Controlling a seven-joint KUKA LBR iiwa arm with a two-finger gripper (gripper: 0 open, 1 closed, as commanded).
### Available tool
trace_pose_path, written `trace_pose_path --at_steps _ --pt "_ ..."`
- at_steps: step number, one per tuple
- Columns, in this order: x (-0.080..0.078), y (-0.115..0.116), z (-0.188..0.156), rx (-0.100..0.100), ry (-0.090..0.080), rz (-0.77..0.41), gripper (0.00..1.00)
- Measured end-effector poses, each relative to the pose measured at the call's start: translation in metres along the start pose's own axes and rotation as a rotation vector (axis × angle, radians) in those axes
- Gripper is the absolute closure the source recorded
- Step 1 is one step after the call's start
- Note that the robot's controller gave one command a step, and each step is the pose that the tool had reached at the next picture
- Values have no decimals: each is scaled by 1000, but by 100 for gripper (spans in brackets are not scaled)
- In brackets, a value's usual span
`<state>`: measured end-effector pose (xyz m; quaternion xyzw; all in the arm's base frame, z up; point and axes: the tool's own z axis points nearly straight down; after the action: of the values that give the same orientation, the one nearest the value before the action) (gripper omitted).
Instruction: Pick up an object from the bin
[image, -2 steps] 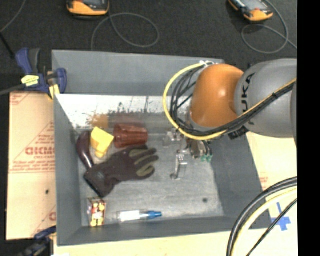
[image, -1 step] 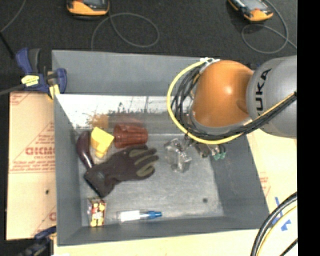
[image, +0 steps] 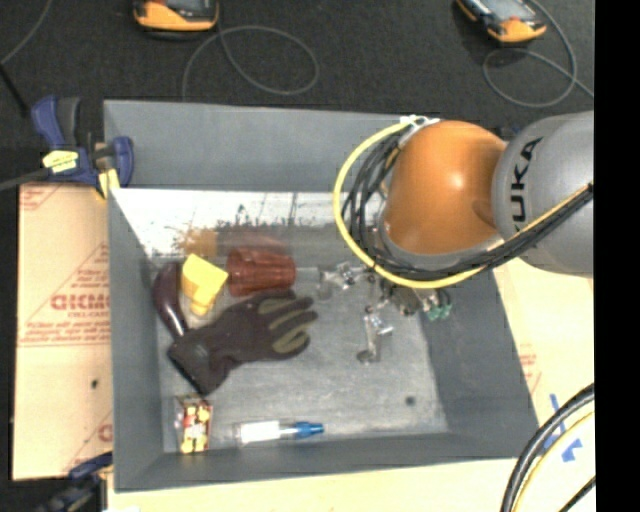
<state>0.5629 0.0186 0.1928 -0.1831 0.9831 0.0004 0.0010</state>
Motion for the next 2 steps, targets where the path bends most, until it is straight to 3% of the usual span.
trace_pose_path --at_steps 1,2 --pt "0 0 0 0 0 0 0" --pt "-29 22 5 2 -3 20 0"
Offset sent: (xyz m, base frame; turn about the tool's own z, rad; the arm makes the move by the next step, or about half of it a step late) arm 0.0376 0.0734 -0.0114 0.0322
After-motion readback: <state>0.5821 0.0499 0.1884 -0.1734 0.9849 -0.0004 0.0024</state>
